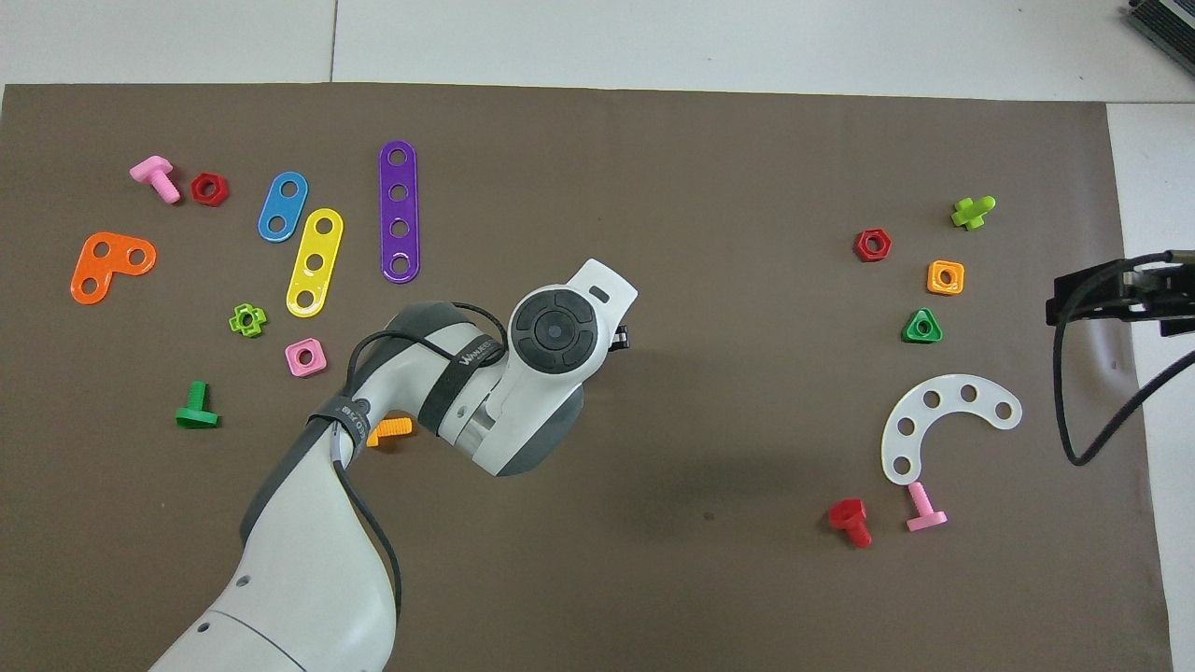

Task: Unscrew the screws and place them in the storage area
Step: 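Lower the left gripper and close it on the blue square nut, then lift the blue nut and carry it toward the pink square piece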

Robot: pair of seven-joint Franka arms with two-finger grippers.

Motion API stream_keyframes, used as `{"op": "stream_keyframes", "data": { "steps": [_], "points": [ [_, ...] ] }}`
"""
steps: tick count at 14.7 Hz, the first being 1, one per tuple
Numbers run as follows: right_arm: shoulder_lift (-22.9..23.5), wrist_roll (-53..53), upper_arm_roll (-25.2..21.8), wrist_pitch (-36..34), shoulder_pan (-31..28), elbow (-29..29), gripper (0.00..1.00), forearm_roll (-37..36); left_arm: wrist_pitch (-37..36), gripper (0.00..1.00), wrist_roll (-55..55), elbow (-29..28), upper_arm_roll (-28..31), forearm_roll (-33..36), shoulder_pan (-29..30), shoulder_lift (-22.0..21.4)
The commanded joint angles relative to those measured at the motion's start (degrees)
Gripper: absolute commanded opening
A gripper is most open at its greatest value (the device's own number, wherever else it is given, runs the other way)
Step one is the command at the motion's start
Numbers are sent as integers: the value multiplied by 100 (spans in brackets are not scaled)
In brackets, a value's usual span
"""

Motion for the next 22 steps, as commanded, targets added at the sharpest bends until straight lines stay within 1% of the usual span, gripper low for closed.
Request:
{"op": "stream_keyframes", "data": {
  "steps": [1,4,12,17,20,22],
  "points": [
    [-96,-129,-31,-7,11,-102,100,24,-189,53,-111,30,87,146,-100,-50],
    [-96,-129,-31,-7,11,-102,100,24,-259,46,-111,74,87,146,-100,-50],
    [-96,-129,-31,-7,11,-102,100,24,-531,45,-111,293,95,137,-91,-50],
    [-96,-129,-31,2,11,-102,100,24,-997,43,-93,749,87,102,-73,29],
    [-96,-129,-31,-7,11,-102,100,24,-1453,43,-84,1136,87,76,-56,126],
    [-96,-129,-31,-7,11,-102,100,24,-1735,43,-58,1260,78,58,-12,135]
  ]
}}
